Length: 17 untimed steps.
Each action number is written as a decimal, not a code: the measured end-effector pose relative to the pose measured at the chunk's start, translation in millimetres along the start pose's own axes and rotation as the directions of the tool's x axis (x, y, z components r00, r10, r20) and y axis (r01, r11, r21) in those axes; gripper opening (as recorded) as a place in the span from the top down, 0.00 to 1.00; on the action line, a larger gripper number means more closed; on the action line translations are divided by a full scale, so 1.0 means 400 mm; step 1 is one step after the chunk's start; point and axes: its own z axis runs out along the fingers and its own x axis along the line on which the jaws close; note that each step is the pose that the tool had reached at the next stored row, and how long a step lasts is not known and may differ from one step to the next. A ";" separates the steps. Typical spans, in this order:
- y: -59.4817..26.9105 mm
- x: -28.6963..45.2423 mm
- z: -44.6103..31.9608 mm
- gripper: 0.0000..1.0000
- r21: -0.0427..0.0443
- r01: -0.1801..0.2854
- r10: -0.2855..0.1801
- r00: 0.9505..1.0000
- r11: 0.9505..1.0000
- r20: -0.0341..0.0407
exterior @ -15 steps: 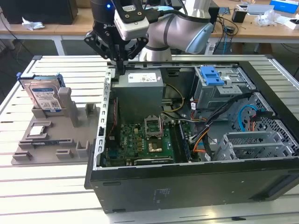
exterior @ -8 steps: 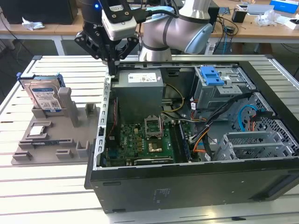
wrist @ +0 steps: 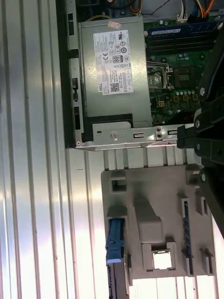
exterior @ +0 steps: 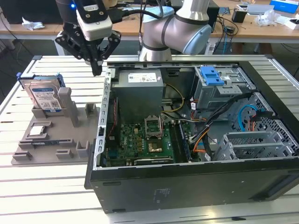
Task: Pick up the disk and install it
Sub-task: 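Reach for the disk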
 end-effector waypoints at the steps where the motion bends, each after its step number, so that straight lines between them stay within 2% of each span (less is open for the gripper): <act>1: -0.001 0.011 0.000 0.89 0.000 0.000 0.000 1.000 1.000 0.000; 6: -0.004 0.053 -0.001 0.89 0.000 0.000 0.000 1.000 1.000 0.000; 9: -0.006 0.090 -0.003 0.89 0.000 0.000 0.000 1.000 1.000 0.000; 12: -0.009 0.120 -0.003 0.89 0.000 0.000 0.000 1.000 1.000 0.000; 17: -0.011 0.161 -0.004 0.89 0.000 0.000 0.000 1.000 1.000 0.000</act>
